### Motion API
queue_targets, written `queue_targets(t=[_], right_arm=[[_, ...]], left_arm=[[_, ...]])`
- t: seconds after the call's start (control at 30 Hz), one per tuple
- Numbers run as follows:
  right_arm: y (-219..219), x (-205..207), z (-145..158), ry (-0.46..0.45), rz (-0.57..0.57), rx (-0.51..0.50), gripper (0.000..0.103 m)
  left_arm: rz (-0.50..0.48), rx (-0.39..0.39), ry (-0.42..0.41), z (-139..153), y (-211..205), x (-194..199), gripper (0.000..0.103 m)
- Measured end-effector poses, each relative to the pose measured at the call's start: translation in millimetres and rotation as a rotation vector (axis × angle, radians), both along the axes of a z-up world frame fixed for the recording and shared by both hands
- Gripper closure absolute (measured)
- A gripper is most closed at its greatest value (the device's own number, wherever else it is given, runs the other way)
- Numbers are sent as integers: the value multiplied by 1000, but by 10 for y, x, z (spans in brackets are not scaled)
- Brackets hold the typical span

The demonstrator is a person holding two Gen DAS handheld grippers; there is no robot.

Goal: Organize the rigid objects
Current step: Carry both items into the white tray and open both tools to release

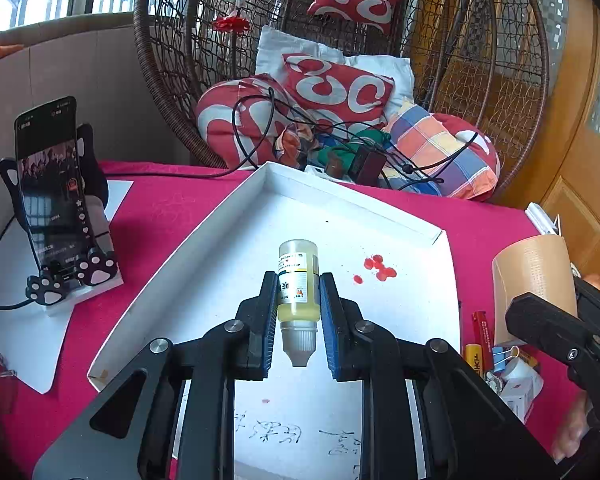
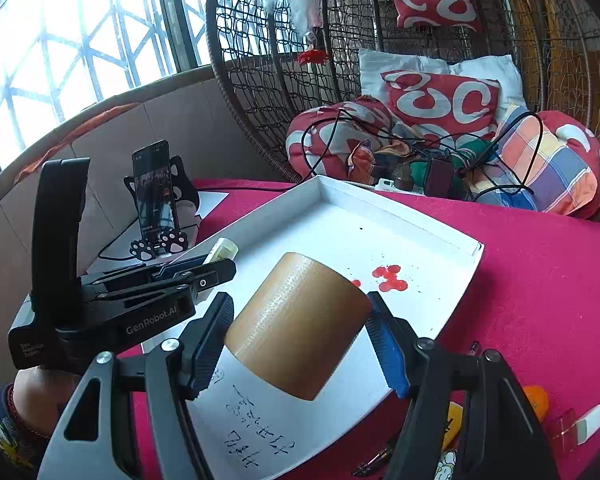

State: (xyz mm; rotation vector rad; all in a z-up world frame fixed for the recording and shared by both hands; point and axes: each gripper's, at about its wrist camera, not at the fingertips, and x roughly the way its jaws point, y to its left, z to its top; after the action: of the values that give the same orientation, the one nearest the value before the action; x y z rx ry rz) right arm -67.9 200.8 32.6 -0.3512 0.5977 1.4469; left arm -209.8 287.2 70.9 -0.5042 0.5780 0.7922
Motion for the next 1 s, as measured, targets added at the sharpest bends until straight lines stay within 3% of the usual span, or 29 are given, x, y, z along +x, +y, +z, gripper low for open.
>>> queue_targets(t=[0.27,0.37,0.4,0.47,0.5,0.53,0.67,0.8,1.0], right_arm=[[154,-44,-110,-50,-57,-73,35],[114,-88,-40,-87,-67,-38,19],[91,-104,-9,-99,-71,-20,17],[45,-118,41,-116,-79,6,12],[38,-125,55,-129,-90,12,5],[27,-127,68,-146,-107,13,0],[-35,-121,94,-180,-144,16,0],[-81,-106,71,-182,-169,-7,0],[-161,-99,48,-190,-187,-24,0]], left_arm=[[16,-69,22,-258,89,-4,83],[41,-94,14,-284,116,-30,83],[50,-95,16,-289,115,-36,79],[64,-100,16,-289,108,-58,57],[74,-101,12,-284,105,-67,34],[102,-90,14,-273,98,-96,21],[168,-80,-1,-236,67,-231,1],[213,-46,-26,-162,-50,-369,0],[200,-6,-46,-42,-258,-419,0]])
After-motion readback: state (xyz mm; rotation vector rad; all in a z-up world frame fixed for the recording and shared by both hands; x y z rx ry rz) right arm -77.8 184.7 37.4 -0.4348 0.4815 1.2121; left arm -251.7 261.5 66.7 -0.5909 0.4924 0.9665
